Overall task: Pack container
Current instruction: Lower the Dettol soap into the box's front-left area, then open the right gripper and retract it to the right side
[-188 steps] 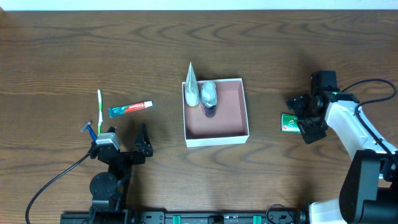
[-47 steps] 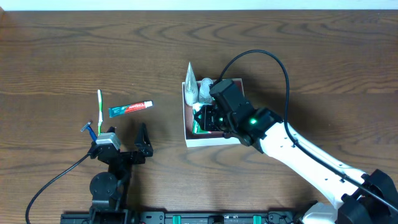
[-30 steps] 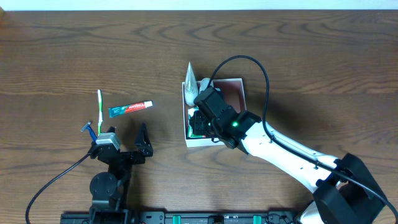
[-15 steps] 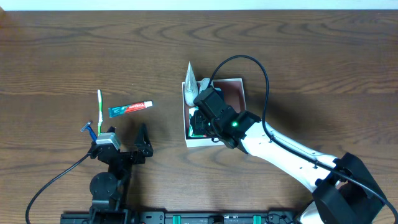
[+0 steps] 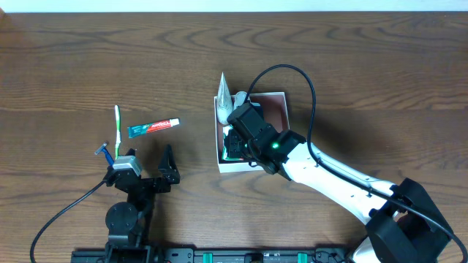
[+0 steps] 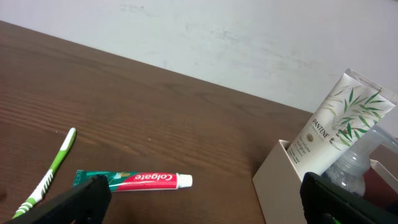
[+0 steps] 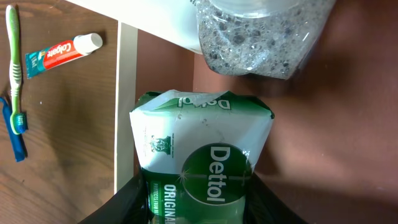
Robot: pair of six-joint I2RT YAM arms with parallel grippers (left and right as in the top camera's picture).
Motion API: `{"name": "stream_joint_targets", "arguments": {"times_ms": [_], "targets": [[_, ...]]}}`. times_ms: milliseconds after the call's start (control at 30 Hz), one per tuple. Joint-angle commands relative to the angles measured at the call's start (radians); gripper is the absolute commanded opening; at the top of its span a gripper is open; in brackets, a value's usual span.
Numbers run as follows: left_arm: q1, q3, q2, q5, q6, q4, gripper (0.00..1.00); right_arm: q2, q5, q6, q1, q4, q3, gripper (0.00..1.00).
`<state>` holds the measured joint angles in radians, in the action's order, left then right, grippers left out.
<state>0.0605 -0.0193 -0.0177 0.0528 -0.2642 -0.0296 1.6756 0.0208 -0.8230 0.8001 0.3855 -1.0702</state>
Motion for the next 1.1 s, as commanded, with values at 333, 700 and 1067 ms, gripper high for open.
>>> {"name": "stream_joint_targets", "arguments": {"times_ms": [333, 700, 1067], "targets": [[-0.005, 0.015, -0.001, 0.000, 0.009, -0.037, 0.98, 0.048, -0.010, -0.010, 0.006, 0.003, 0.003, 0.40], [-0.005, 0.015, -0.001, 0.000, 0.009, -0.037, 0.98, 0.048, -0.009, -0.010, 0.006, 0.002, 0.003, 0.47], [-0.005, 0.015, -0.001, 0.000, 0.009, -0.037, 0.98, 0.048, -0.003, 0.006, 0.006, -0.010, 0.003, 0.51]]}}
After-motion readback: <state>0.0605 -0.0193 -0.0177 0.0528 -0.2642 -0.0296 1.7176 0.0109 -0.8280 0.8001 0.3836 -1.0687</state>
